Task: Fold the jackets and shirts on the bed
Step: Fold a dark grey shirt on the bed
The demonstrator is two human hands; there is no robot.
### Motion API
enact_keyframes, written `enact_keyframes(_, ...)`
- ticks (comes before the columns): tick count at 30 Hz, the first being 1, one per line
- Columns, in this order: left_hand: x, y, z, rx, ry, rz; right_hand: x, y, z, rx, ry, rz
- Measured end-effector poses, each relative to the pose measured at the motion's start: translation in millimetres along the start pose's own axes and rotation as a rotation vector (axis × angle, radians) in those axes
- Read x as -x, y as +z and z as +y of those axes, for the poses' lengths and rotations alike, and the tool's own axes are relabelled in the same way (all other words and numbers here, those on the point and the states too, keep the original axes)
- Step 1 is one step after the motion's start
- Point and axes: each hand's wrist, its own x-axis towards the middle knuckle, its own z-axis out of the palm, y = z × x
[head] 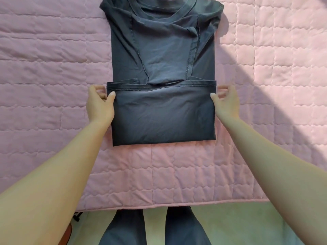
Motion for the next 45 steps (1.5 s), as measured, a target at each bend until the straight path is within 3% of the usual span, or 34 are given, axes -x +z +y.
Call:
enact_keyframes(2, 8, -9, -11, -0.201, 0.315, 0.026, 8, -8, 11, 0.280, -0.341, -0.046)
enact_keyframes(5, 12, -23, -29, -0.614, 0.729, -0.128, 19, -20, 24, 0.761, -0.763, -0.198)
enact_keyframes(8, 9, -27, -40, -0.826, 0.875, -0.293, 20, -26, 34, 0.946, -0.934, -0.300)
enact_keyframes(13, 4, -20, -32, -0.938, 0.948, -0.460, 4, -31, 35, 0.995, -0.868, -0.339)
enact_keyframes(20, -7, -21, -30, -0.965, 0.963, -0.570, -17, -36, 14, 1.079, -0.822, -0.677)
enact_keyframes(25, -11, -26, -25, -0.966, 0.948, -0.638, -11, -40, 22, 1.082, -0.839, -0.673)
enact_keyframes(29, -8, -27, -20, -0.963, 0.922, -0.654, 2, -29, 23, 1.088, -0.908, -0.553)
enact_keyframes(33, -2, -29, -19, -0.990, 0.908, -0.660, 9, -24, 13, 1.079, -0.859, -0.564)
enact_keyframes(40, 24, -51, -25, -1.017, 0.825, -0.771, 43, -44, 19, 0.894, -0.745, -0.678)
enact_keyframes(45, 77, -67, -41, -0.908, 0.701, -1.006, 97, -54, 45, 0.455, -0.406, -0.799)
